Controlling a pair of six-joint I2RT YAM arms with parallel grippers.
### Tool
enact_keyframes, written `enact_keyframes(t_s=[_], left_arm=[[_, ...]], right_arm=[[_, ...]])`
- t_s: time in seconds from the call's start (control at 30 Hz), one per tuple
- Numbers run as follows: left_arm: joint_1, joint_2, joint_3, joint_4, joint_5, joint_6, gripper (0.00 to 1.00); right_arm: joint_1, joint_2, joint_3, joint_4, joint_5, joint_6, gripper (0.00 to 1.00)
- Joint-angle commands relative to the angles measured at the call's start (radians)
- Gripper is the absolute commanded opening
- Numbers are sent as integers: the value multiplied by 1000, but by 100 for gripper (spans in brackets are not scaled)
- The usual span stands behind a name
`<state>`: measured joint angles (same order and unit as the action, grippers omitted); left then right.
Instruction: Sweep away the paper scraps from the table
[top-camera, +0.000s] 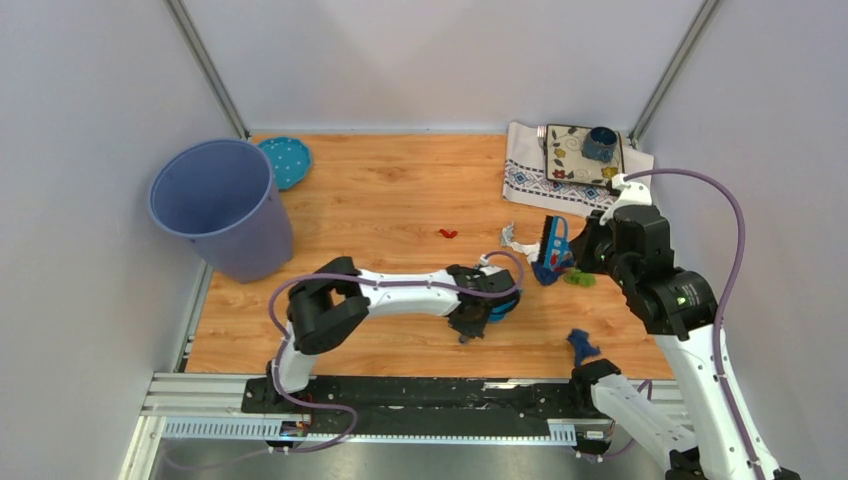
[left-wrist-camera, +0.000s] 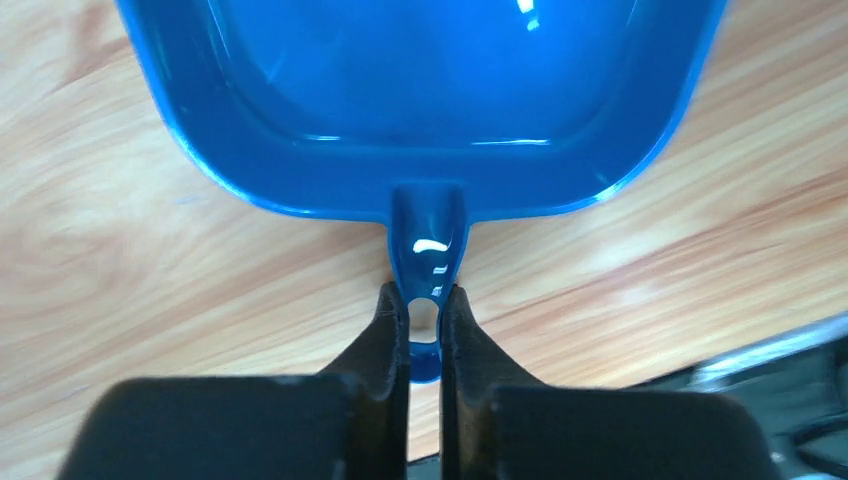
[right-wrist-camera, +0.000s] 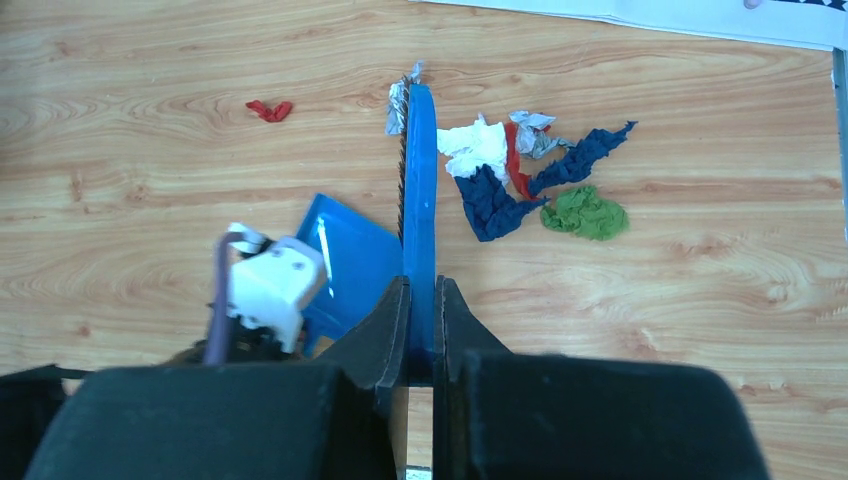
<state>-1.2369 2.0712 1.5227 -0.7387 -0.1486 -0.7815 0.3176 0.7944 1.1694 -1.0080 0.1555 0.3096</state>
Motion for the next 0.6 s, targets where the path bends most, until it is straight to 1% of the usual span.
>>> enact_keyframes(t_s=[0.0,0.03,0.07,0.1,0.17,0.2,0.23,0.27,0.3,0.33,0.37,0.4,0.43,0.47,0.53,0.57], left_arm=[[68,-167,-254,64,-8,42,0],[86,-239,-297,105,-17,56,0],[96,-273,-370,131,-22,76,0],[102,-308,-395,151,-37,123,0],[112,-396,-449,194,-110,195,0],[117,-426,-466,209,-136,288,0],[128,-475,-481,238,-182,338,0],[134,-500,-511,249,-198,387,0],[143,-525,-532,263,-187,510,0],[166,-574,-553,280,-146,569,0],[181,-600,-608,286,-120,615,0],[200,-629,-637,292,-89,704,0],[241,-676,-665,292,-50,737,0],[263,-701,-717,291,-17,831,0],[319,-767,-772,291,29,927,0],[336,-793,-823,295,33,1009,0]], right_arm=[[-2,-24,3,17,-19,-6,0],[0,-26,1,23,-25,-9,0],[-2,-26,-1,28,-40,-10,0],[-2,-24,-2,38,-46,-10,0],[-2,-20,-4,46,-68,-12,0],[0,-17,-4,52,-79,-12,0],[-2,-12,1,52,-88,-15,0],[-3,-4,7,51,-89,-10,0],[-2,2,15,30,-77,-4,0],[0,9,51,5,-47,2,0],[0,20,74,-29,46,11,0],[-3,49,99,-106,103,11,0],[-3,60,130,-142,158,10,0],[-6,69,168,-174,255,6,0],[-26,89,196,-245,332,-1,0],[-38,94,208,-262,372,-6,0]])
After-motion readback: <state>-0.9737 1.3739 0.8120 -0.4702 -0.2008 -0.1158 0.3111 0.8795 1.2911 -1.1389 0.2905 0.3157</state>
